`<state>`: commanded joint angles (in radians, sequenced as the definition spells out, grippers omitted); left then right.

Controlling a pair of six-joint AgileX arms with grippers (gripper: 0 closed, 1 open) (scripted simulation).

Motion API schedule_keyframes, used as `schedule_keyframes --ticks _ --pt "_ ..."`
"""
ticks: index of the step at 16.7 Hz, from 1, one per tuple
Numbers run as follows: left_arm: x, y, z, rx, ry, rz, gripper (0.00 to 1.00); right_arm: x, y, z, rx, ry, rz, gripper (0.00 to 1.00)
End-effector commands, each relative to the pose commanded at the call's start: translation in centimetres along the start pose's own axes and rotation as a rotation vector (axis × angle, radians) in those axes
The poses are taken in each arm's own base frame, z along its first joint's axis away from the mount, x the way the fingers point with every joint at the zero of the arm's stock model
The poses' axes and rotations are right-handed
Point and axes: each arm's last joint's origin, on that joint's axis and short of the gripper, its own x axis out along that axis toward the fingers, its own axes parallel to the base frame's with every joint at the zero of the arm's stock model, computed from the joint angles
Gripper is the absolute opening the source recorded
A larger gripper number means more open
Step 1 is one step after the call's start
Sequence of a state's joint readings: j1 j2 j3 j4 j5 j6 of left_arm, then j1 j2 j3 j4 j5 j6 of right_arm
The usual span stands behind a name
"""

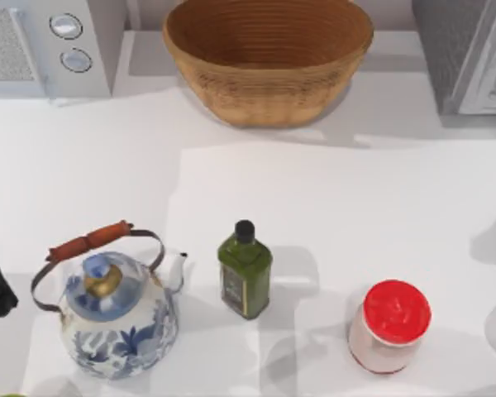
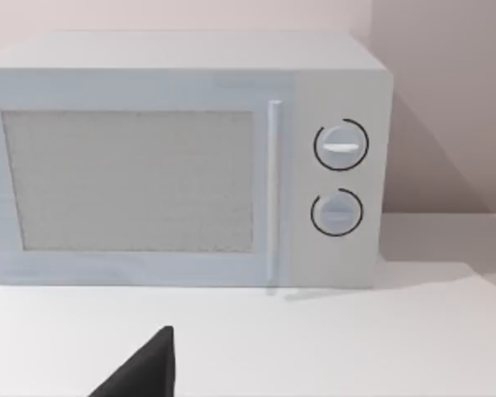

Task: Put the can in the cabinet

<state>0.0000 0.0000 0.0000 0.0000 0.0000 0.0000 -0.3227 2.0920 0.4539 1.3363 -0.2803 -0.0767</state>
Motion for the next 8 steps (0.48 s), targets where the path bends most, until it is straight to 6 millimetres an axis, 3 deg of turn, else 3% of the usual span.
schedule_keyframes --ticks 6,8 --pt "0.00 0.00 0.00 0.000 0.000 0.000 1.00 0.63 0.80 -0.24 0.000 0.002 0.001 1.00" --pt "0.00 0.00 0.00 0.000 0.000 0.000 1.00 0.63 0.80 -0.24 0.000 0.002 0.001 0.85"
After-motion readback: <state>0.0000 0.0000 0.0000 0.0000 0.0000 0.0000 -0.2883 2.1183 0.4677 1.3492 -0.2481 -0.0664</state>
